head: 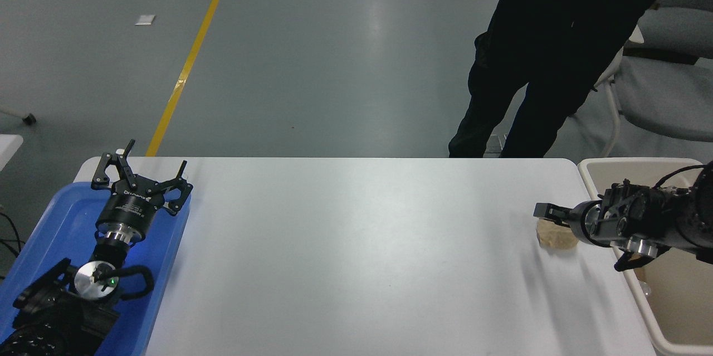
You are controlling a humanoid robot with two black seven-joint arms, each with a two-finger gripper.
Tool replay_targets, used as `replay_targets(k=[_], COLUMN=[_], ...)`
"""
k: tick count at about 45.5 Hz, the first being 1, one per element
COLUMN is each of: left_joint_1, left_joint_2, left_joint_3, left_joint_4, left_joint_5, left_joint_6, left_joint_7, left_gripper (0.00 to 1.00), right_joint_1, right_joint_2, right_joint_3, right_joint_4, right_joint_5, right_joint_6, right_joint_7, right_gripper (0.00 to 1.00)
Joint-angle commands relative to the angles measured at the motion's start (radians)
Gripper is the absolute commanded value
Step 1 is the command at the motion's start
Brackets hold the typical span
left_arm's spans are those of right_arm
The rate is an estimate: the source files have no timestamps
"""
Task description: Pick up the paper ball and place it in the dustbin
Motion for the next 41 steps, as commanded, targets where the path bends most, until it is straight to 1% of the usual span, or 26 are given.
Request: replay_targets(k=[1,15,24,31,35,41], left_joint_1=[-0.001,-0.001,-0.001,-0.001,-0.001,-0.001], left_joint_2=[0.0,0.0,0.0,0.0,0.0,0.0], left_joint_3=[-0.001,-0.001,-0.001,-0.001,-0.001,-0.001], left_joint_4=[0.0,0.0,0.0,0.0,0.0,0.0], left_joint_5=[0.0,0.0,0.0,0.0,0.0,0.0], left_joint_6=[0.0,0.0,0.0,0.0,0.0,0.0], left_joint_7=[0.0,0.0,0.0,0.0,0.0,0.0], left_gripper=[0.99,0.99,0.99,0.99,0.99,0.99], right_joint_1=[-0.098,-0.119,-0.147,-0.202,-0.219,-0.222], right_joint_2=[0.002,0.007,0.043,0.068,0.069,0.065], right_joint_3=[0.038,0.05,0.081,0.081,0.081,0.079], right_joint_4=[-0.138,-0.175,-0.207,-0.284,-0.309,-0.315], right_joint_5=[-0.039,-0.041,-0.042,-0.042,-0.042,-0.048], right_joint_6=[-0.008,-0.008,-0.008,-0.008,-0.008,-0.008], right_joint_7=[-0.001,-0.001,-0.001,-0.001,-0.003,-0.003], right_gripper=[0.95,0.95,0.95,0.94,0.92,0.92])
